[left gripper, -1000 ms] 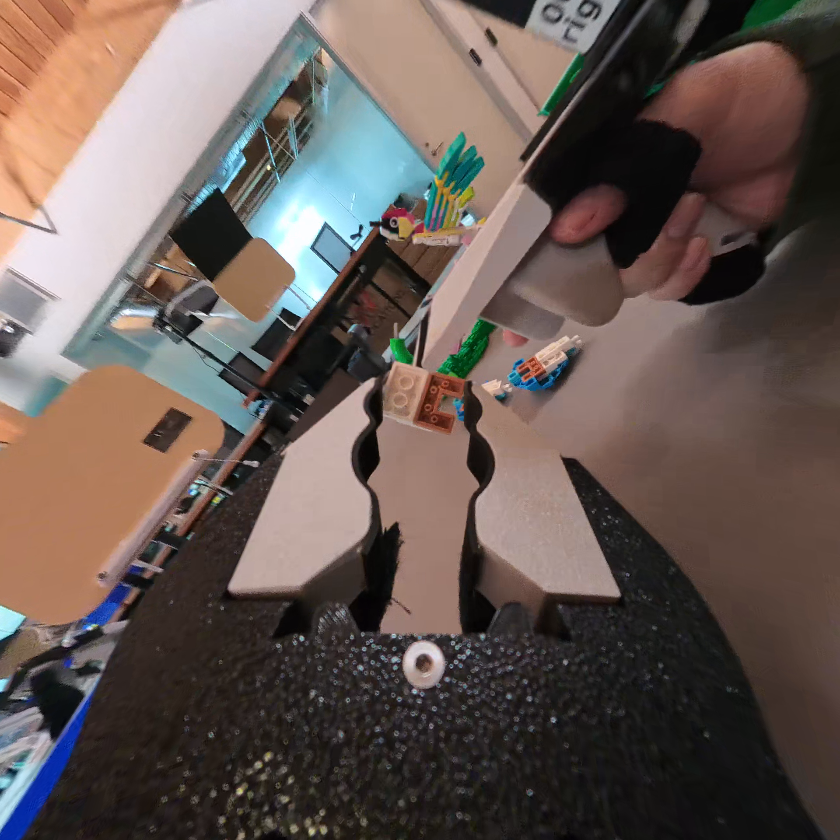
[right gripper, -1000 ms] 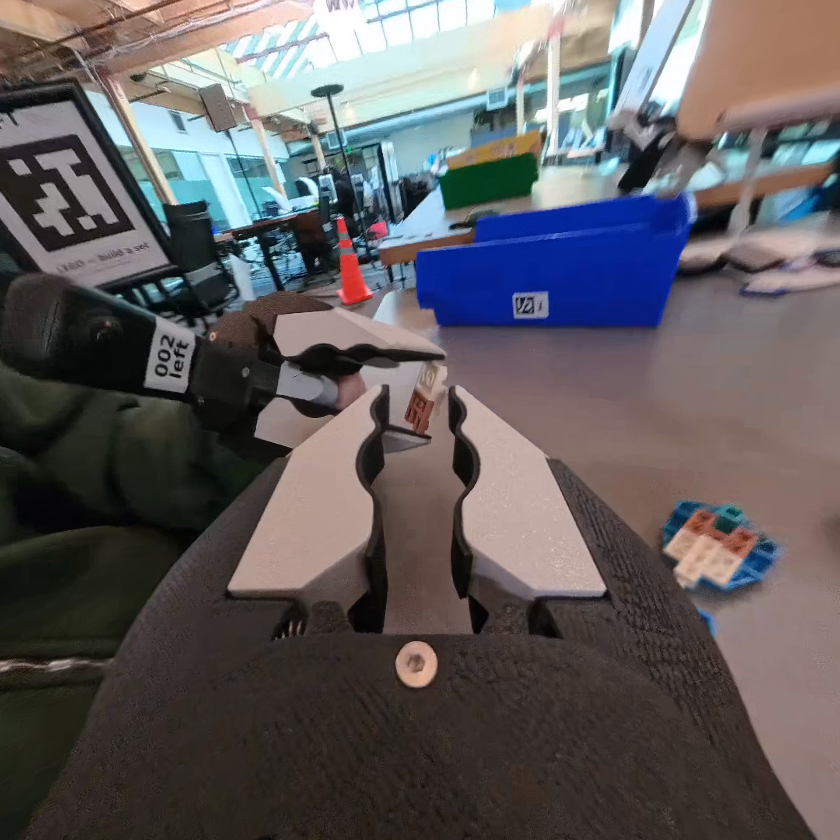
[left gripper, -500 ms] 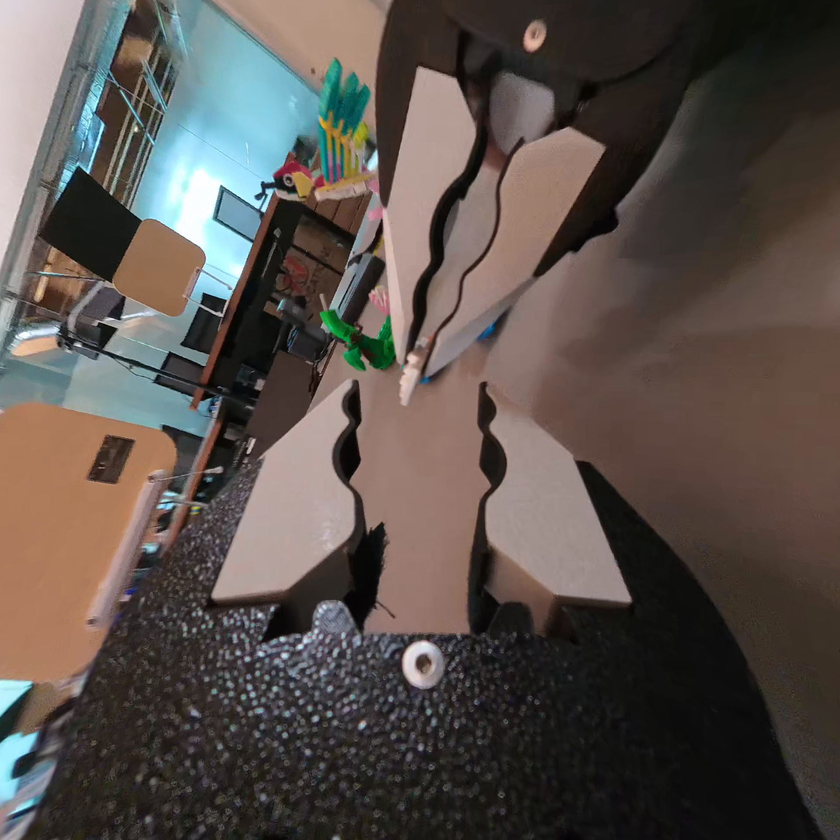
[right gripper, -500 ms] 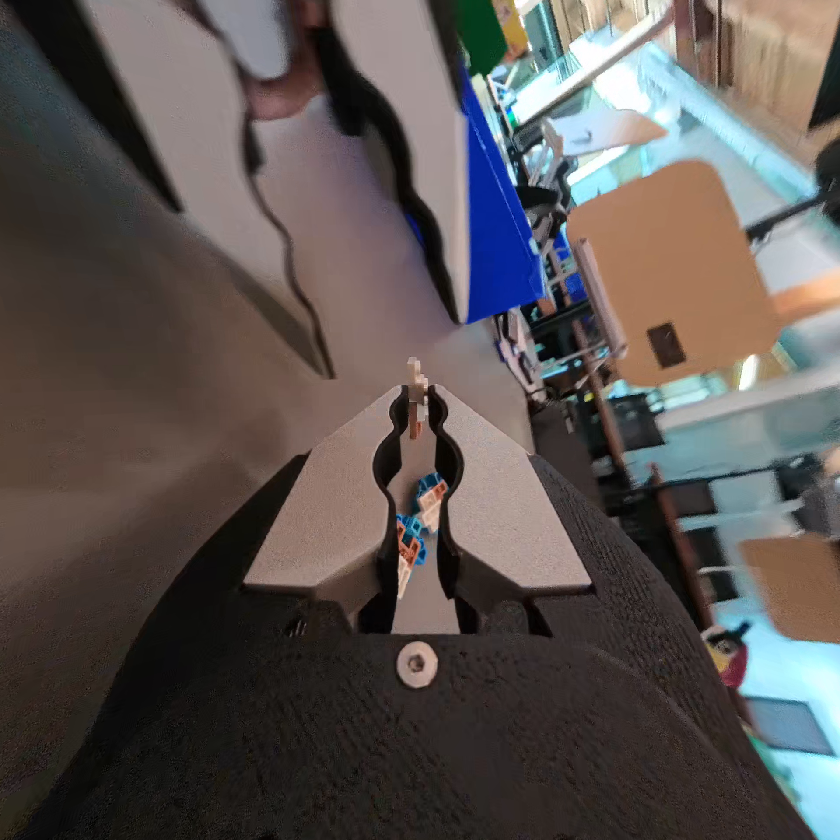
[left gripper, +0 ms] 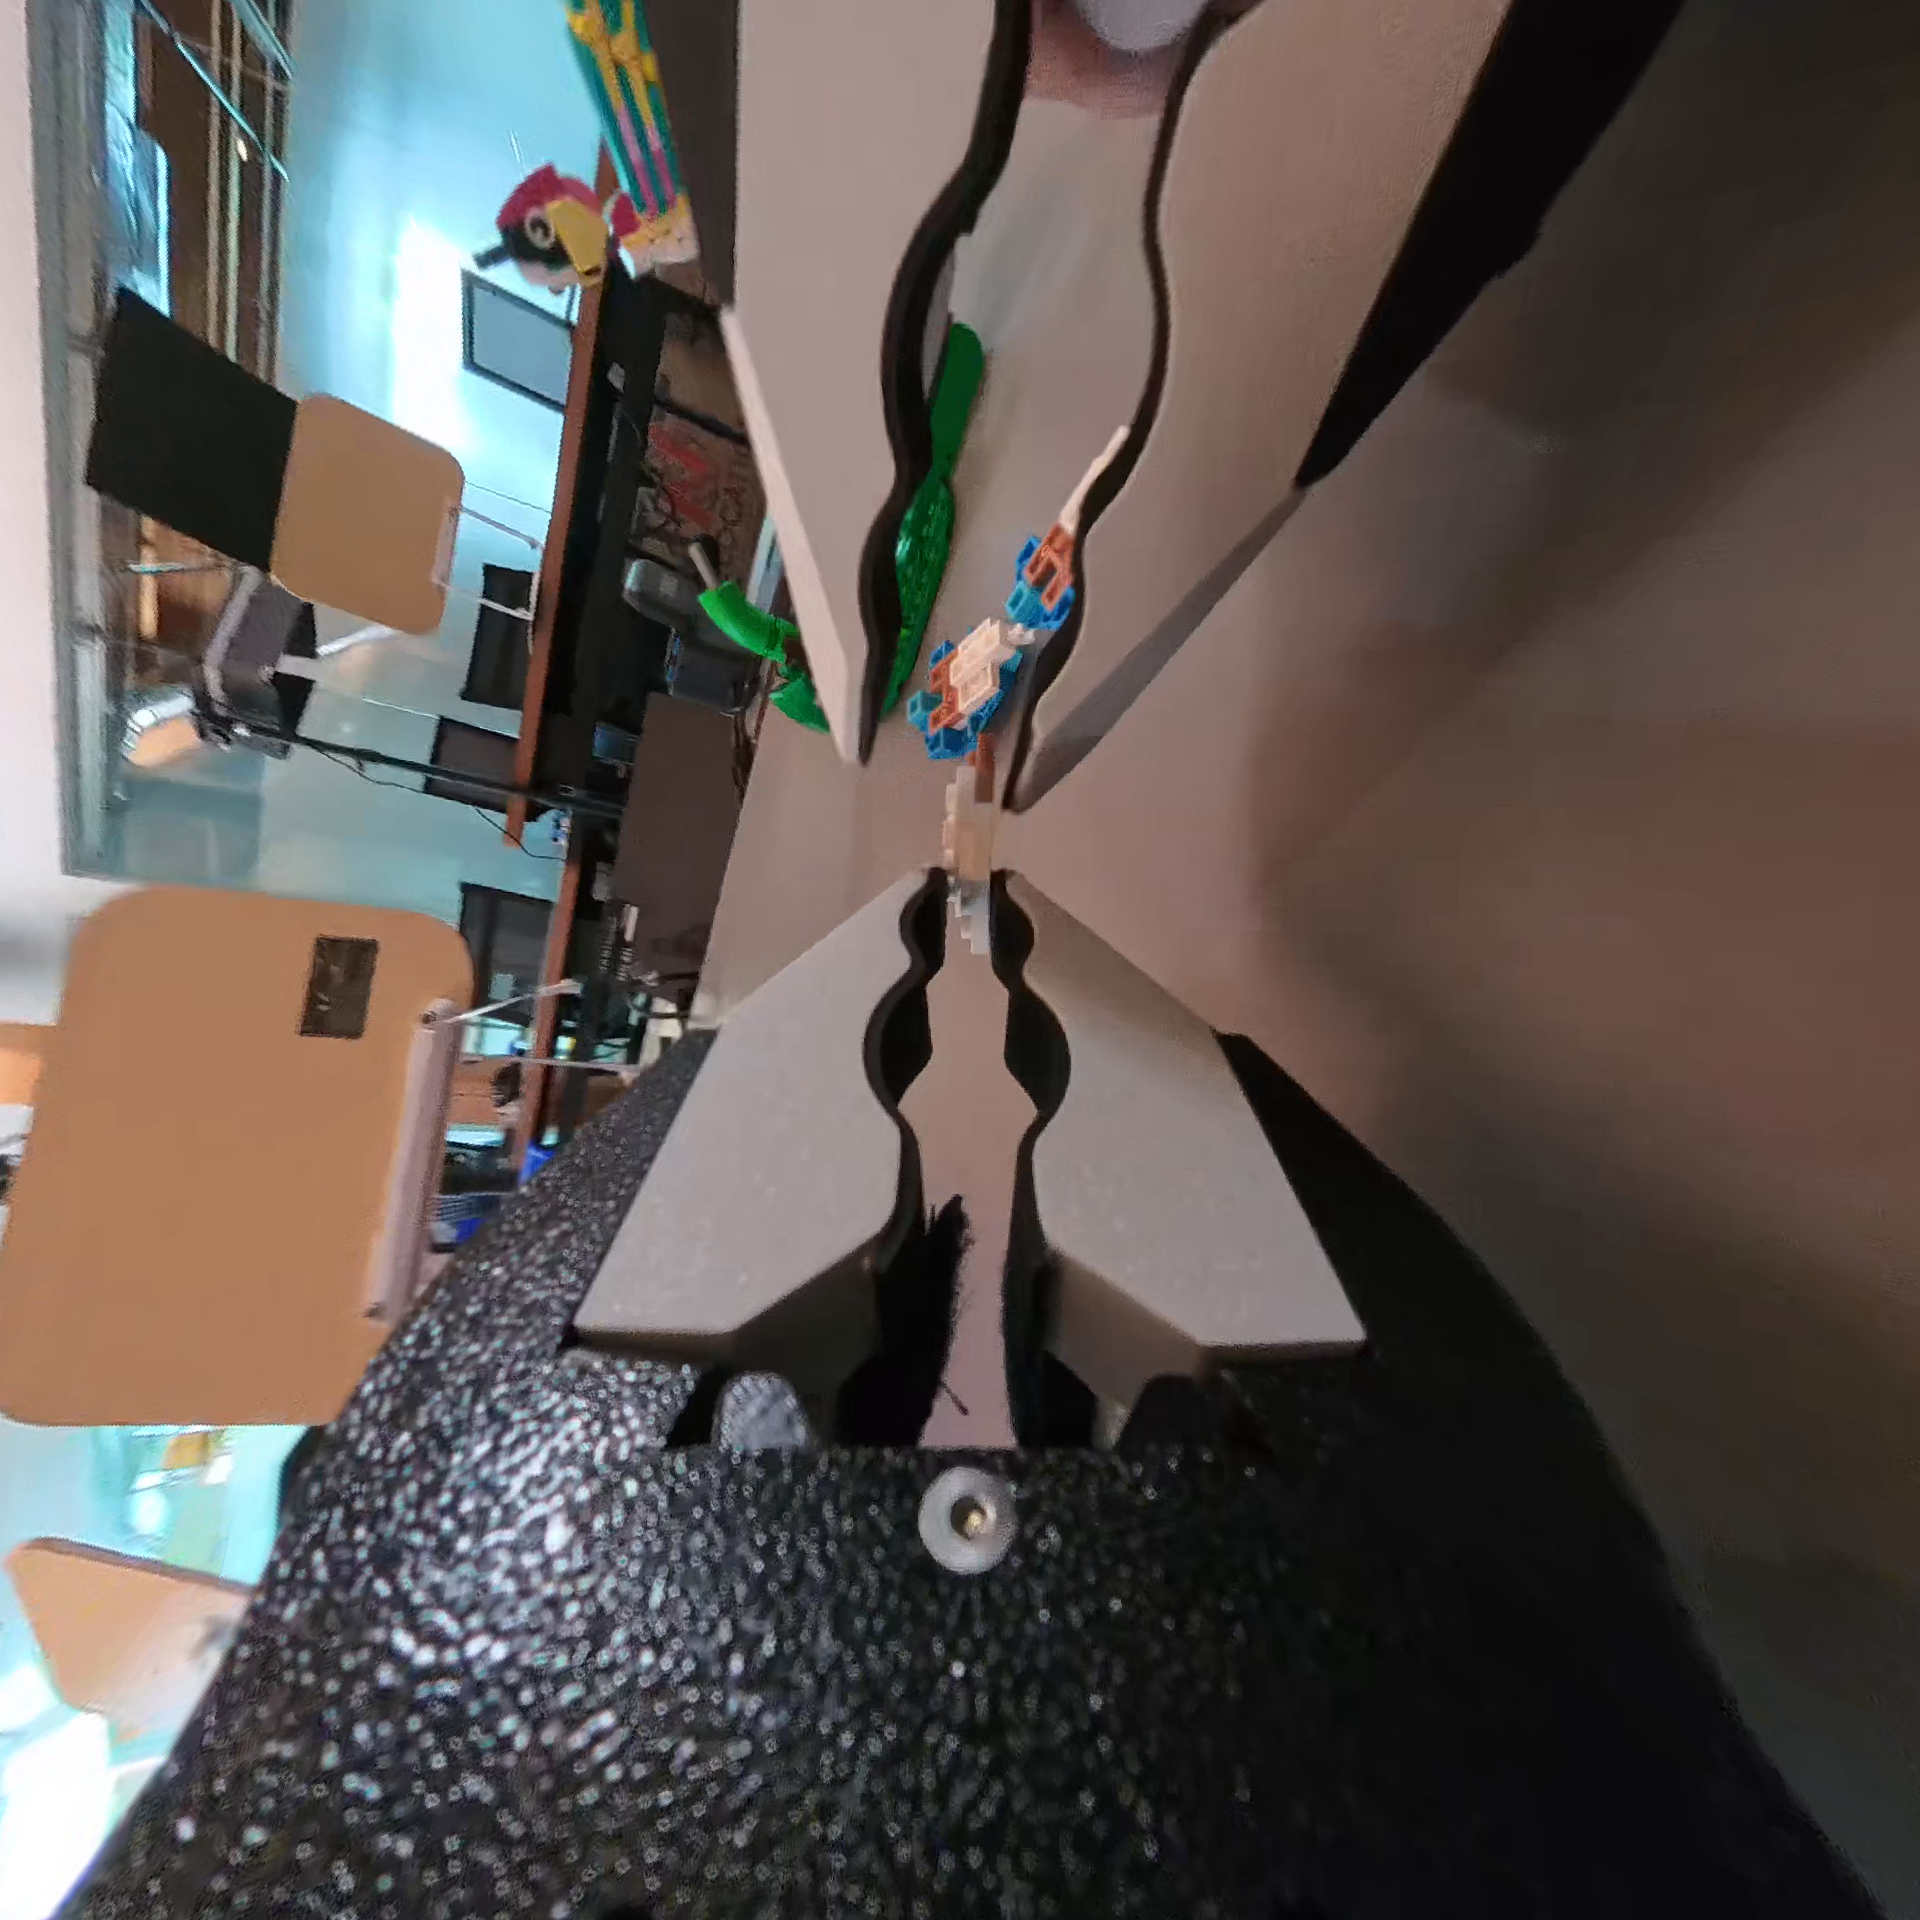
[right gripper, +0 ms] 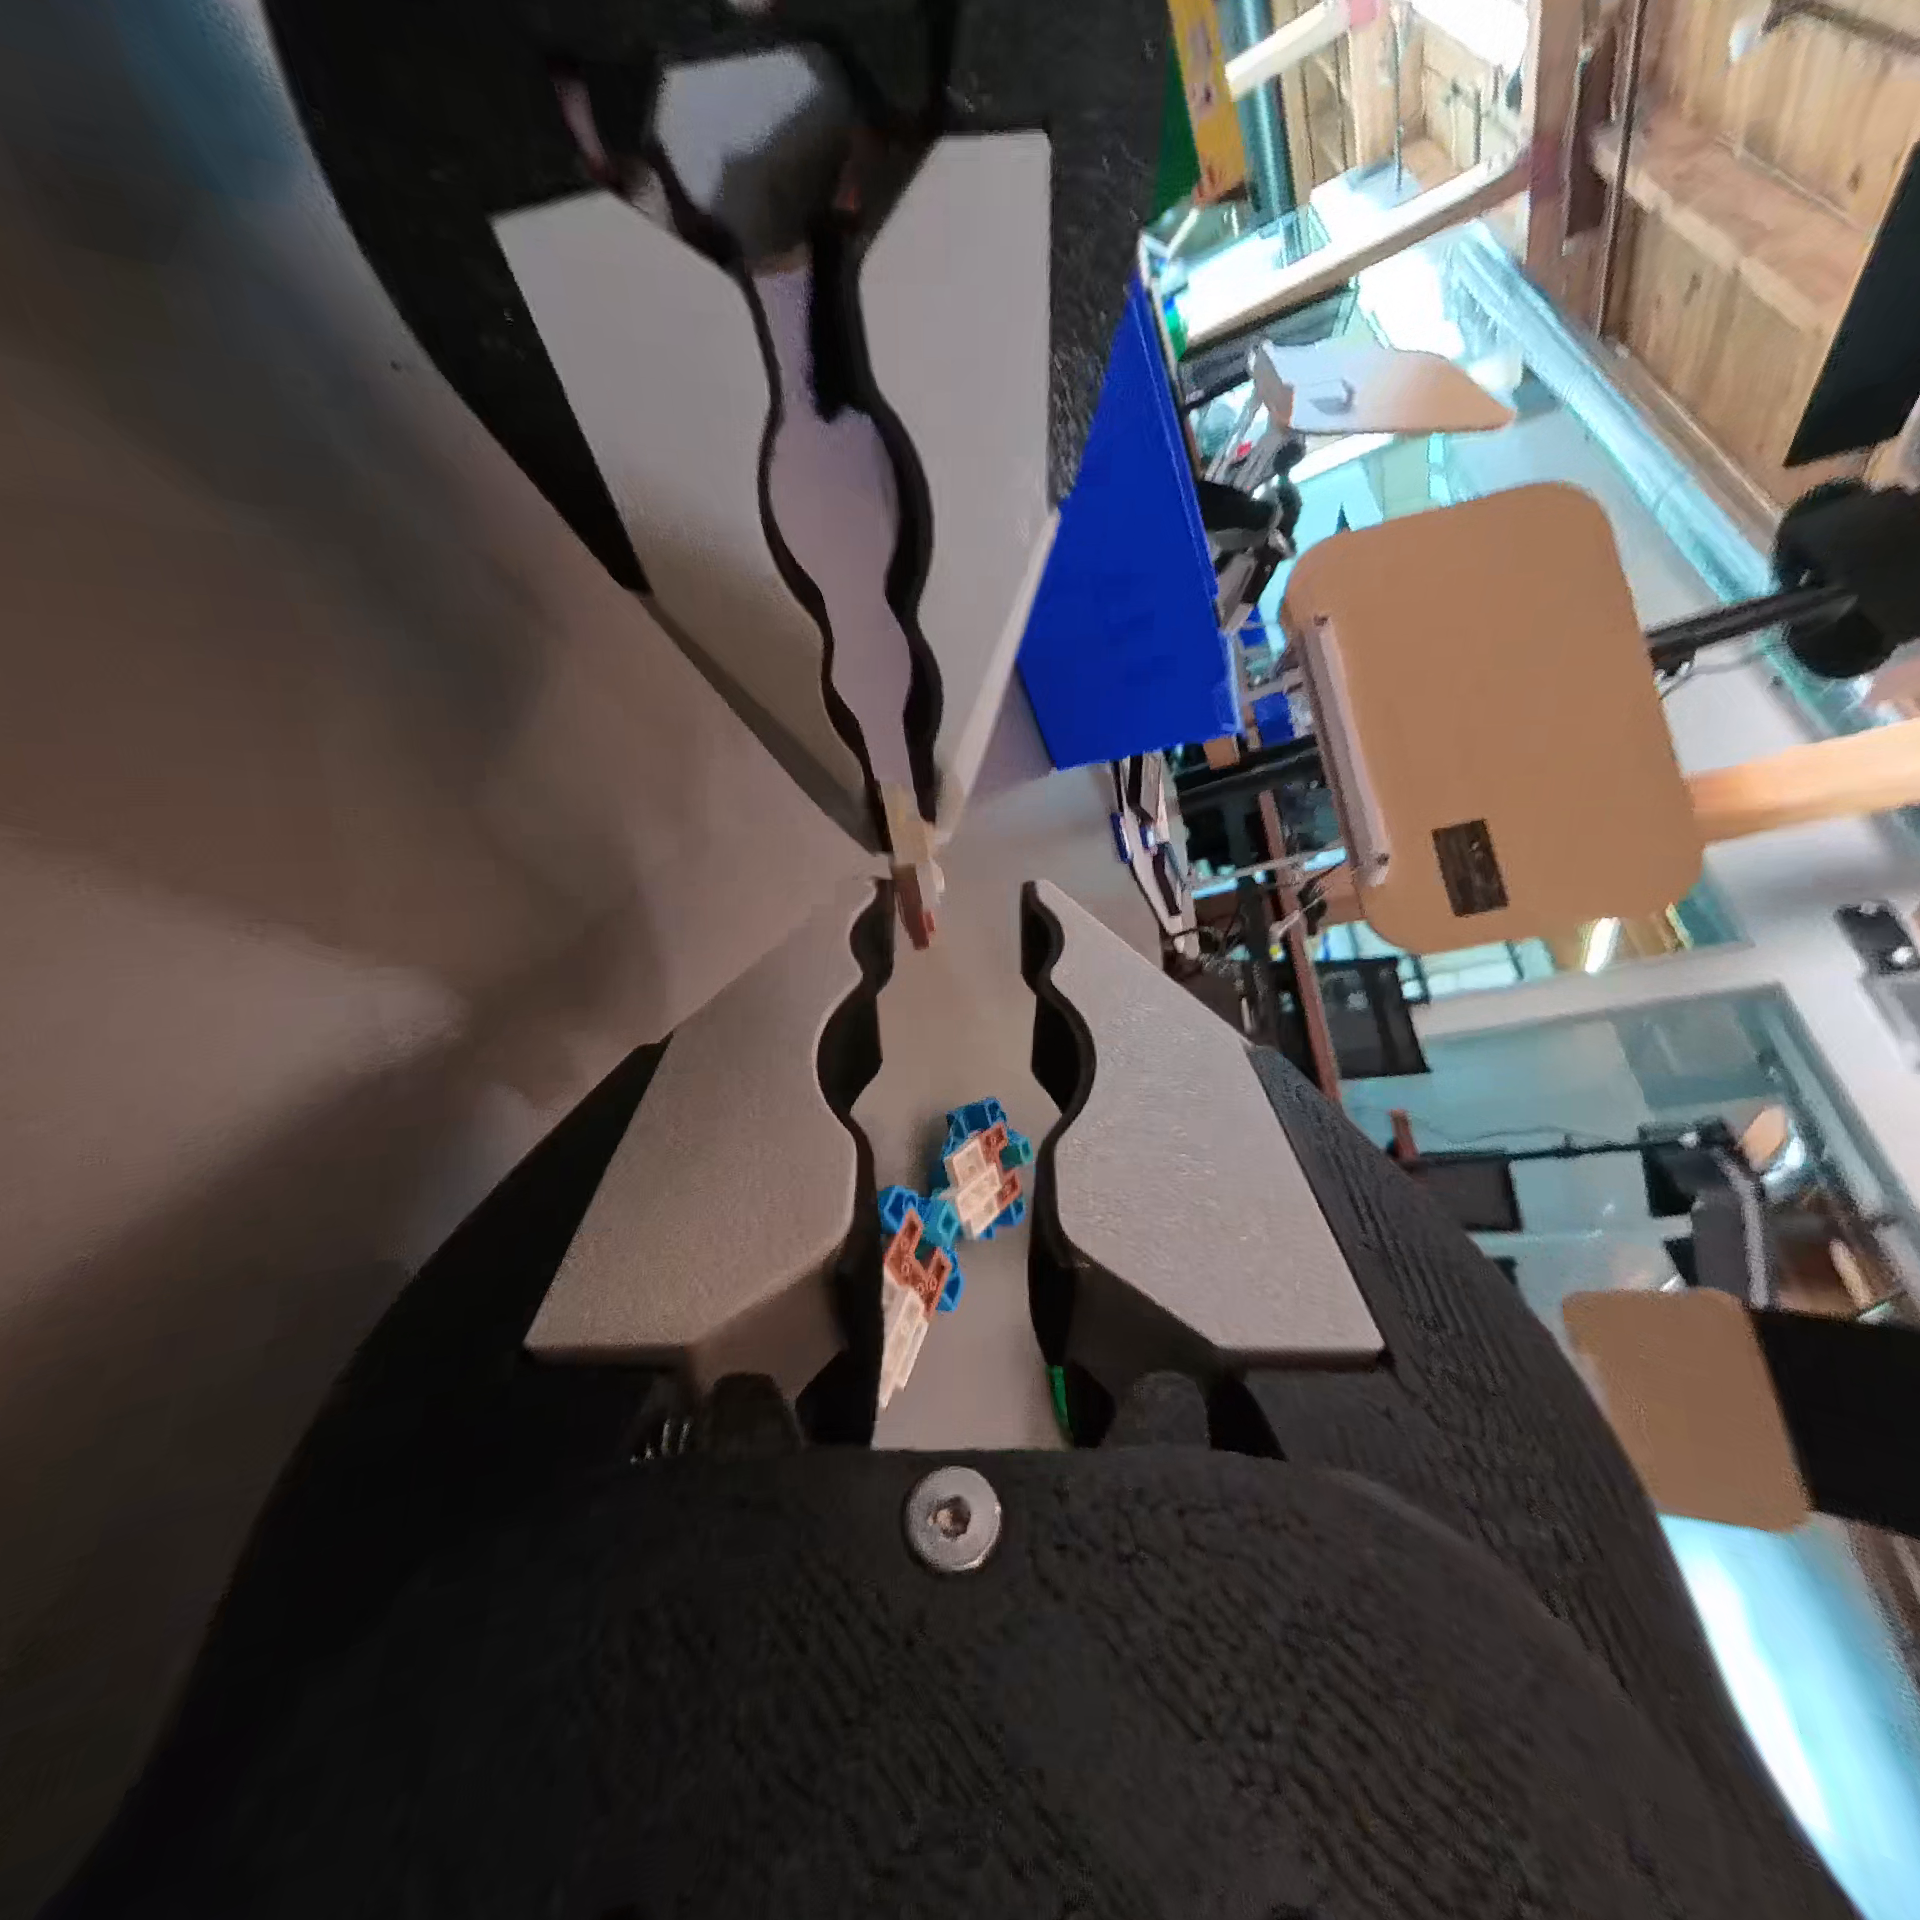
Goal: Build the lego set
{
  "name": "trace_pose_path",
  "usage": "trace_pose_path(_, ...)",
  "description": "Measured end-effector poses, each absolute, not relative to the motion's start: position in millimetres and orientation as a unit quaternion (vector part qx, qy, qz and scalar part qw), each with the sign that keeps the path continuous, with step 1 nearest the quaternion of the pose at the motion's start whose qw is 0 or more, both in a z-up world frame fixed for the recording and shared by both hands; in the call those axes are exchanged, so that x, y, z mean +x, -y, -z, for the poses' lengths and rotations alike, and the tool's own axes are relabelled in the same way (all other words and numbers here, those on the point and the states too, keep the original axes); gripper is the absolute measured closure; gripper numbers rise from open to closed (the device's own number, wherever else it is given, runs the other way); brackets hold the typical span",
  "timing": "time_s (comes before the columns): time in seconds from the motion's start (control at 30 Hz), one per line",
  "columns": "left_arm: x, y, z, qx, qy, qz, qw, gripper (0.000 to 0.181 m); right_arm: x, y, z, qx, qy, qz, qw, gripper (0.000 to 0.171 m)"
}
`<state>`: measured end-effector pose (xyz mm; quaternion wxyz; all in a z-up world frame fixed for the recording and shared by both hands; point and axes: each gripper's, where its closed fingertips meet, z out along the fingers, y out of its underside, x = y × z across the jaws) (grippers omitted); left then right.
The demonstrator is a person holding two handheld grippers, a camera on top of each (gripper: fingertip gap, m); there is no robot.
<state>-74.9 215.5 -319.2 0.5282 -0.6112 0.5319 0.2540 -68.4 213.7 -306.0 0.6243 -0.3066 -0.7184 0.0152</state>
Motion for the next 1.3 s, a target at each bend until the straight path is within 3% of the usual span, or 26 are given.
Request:
trace_pose_path(0.1,-76.8,-214.6,318.9,-0.627,-0.519,-0.219,0.538,0.177,-66.7,-217.9,309.8,-0.318,0.721,-0.021,0.615,0.148)
trace_pose_path(0.3,-73.4,-212.4,320.0,-0.629,-0.519,-0.197,0.545,0.177,-69.3,-214.8,315.1,-0.304,0.729,-0.004,0.613,0.167)
trace_pose_path(0.4,-72.8,-212.2,319.1,-0.627,-0.514,-0.192,0.553,0.177,-69.0,-214.9,315.6,-0.309,0.731,-0.006,0.608,0.168)
trace_pose_path(0.5,-63.1,-206.1,315.0,-0.609,-0.524,-0.167,0.572,0.160,-69.2,-212.9,314.3,-0.305,0.735,-0.008,0.606,0.169)
trace_pose_path(0.57,-63.3,-207.3,318.3,-0.614,-0.529,-0.175,0.559,0.175,-68.9,-212.3,318.4,-0.300,0.743,0.001,0.598,0.169)
trace_pose_path(1.0,-65.7,-203.5,324.1,-0.626,-0.556,-0.180,0.516,0.177,-69.9,-209.7,324.9,-0.314,0.752,-0.012,0.579,0.168)
trace_pose_path(1.3,-68.3,-214.5,302.1,-0.643,-0.453,-0.154,0.598,0.177,-71.2,-220.0,306.8,-0.414,0.668,-0.083,0.613,0.169)
